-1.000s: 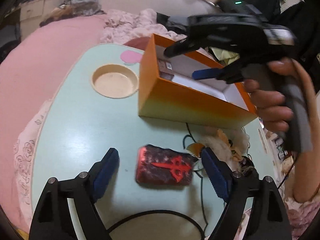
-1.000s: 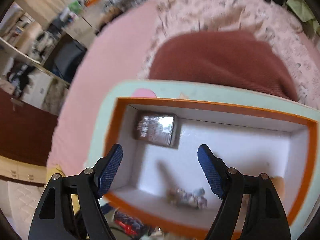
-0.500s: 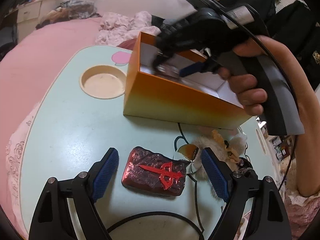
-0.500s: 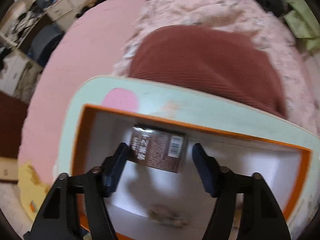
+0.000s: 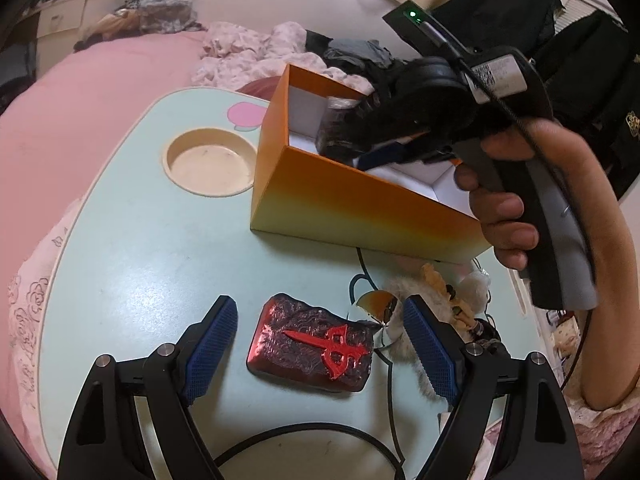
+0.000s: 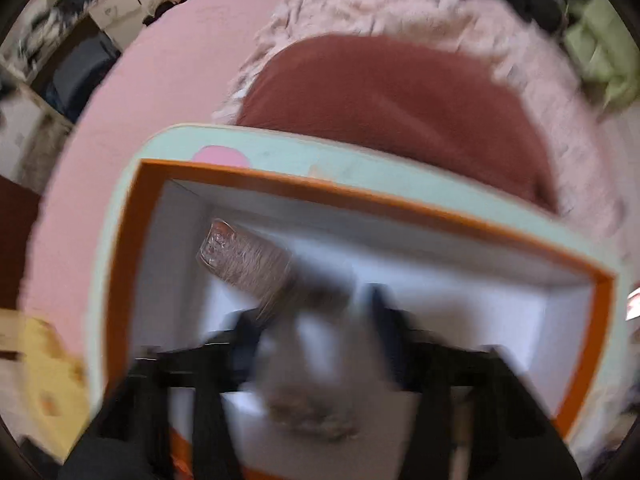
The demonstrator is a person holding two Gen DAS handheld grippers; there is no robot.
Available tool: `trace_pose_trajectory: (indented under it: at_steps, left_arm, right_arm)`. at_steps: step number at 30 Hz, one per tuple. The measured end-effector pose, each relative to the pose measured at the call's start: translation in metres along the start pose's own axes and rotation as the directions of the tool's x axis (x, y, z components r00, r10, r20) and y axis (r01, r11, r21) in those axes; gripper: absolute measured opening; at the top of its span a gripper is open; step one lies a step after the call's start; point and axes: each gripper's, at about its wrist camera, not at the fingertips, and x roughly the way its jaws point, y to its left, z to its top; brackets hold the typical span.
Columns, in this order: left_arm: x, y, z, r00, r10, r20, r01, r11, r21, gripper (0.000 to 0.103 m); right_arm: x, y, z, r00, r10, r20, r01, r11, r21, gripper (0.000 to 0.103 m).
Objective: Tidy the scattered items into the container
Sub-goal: 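Grasp the small brown packaged box in the box with the right tool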
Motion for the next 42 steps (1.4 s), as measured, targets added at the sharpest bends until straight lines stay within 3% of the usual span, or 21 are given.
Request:
trace_pose_trajectory:
  at_steps: [2, 5, 7, 10, 11, 13, 15, 18, 23, 24, 25, 27, 32, 37, 42]
  left_arm:
    - [0.000, 0.001, -0.001, 1.000, -0.002, 0.001, 0.002, 1.000, -0.002, 0.084]
    - [0.000, 0.001, -0.001, 1.000, 0.002, -0.001, -0.002, 1.000, -0.004, 0.084]
    - [-0.002, 0.002, -0.001, 1.000, -0.001, 0.001, 0.001, 1.000, -0.006, 0.084]
    - [0.000, 0.002, 0.000, 1.000, 0.009, 0.000, -0.009, 1.000, -0.014, 0.084]
    - [0.000, 0.002, 0.001, 1.000, 0.010, 0.000, -0.010, 1.000, -0.017, 0.084]
    - [0.000, 0.001, 0.002, 1.000, 0.007, 0.000, -0.007, 1.000, -0.018, 0.084]
    - [-0.002, 0.000, 0.002, 1.000, 0.003, 0.001, -0.003, 1.000, -0.010, 0.085]
    - [-0.003, 0.002, 0.002, 1.000, 0.006, 0.003, -0.006, 1.000, -0.013, 0.084]
    - [-0.005, 0.004, 0.006, 1.000, -0.004, 0.015, 0.005, 1.000, -0.024, 0.084]
    - [-0.007, 0.003, 0.006, 1.000, -0.008, 0.017, 0.008, 1.000, -0.022, 0.084]
    - [-0.007, 0.004, 0.007, 1.000, -0.013, 0.016, 0.013, 1.000, -0.022, 0.084]
    - [-0.009, 0.004, 0.007, 1.000, -0.020, 0.018, 0.020, 1.000, -0.024, 0.084]
    - [-0.010, 0.005, 0.008, 1.000, -0.016, 0.024, 0.016, 0.999, -0.032, 0.084]
    - [-0.017, 0.006, 0.011, 0.999, -0.005, 0.042, 0.007, 0.999, -0.037, 0.084]
    - [-0.030, 0.001, 0.036, 0.995, 0.042, 0.091, -0.037, 0.998, -0.056, 0.084]
  right_arm:
    - [-0.009, -0.012, -0.001, 0.995, 0.096, 0.027, -0.097, 0.995, 0.039, 0.005]
    - [-0.042, -0.024, -0.009, 0.982, 0.124, 0.141, -0.128, 0.992, 0.021, 0.001]
    - [-0.073, -0.035, -0.024, 0.957, 0.197, 0.212, -0.203, 0.979, 0.005, 0.000]
    - [-0.095, -0.045, -0.031, 0.938, 0.253, 0.238, -0.262, 0.965, 0.006, 0.002]
    - [-0.094, -0.045, -0.029, 0.936, 0.275, 0.219, -0.281, 0.960, -0.003, 0.006]
    - [-0.082, -0.038, -0.020, 0.942, 0.287, 0.174, -0.291, 0.957, -0.001, 0.047]
    - [-0.067, -0.034, -0.013, 0.940, 0.304, 0.151, -0.316, 0.947, 0.058, 0.065]
    - [-0.046, -0.031, -0.005, 0.935, 0.320, 0.149, -0.342, 0.928, 0.147, 0.066]
    - [-0.018, -0.018, 0.018, 0.973, 0.201, 0.116, -0.219, 0.960, 0.175, 0.066]
    - [-0.014, -0.019, 0.020, 0.975, 0.188, 0.119, -0.208, 0.960, 0.188, 0.061]
    - [-0.011, -0.021, 0.021, 0.974, 0.188, 0.127, -0.210, 0.957, 0.198, 0.048]
    - [-0.013, -0.025, 0.017, 0.971, 0.197, 0.132, -0.219, 0.958, 0.186, 0.042]
    - [-0.049, -0.039, -0.008, 0.940, 0.280, 0.197, -0.310, 0.940, 0.145, 0.042]
    - [-0.113, -0.055, -0.071, 0.882, 0.339, 0.328, -0.369, 0.929, 0.031, 0.042]
    - [-0.106, -0.054, -0.138, 0.863, 0.369, 0.344, -0.377, 0.925, -0.047, 0.042]
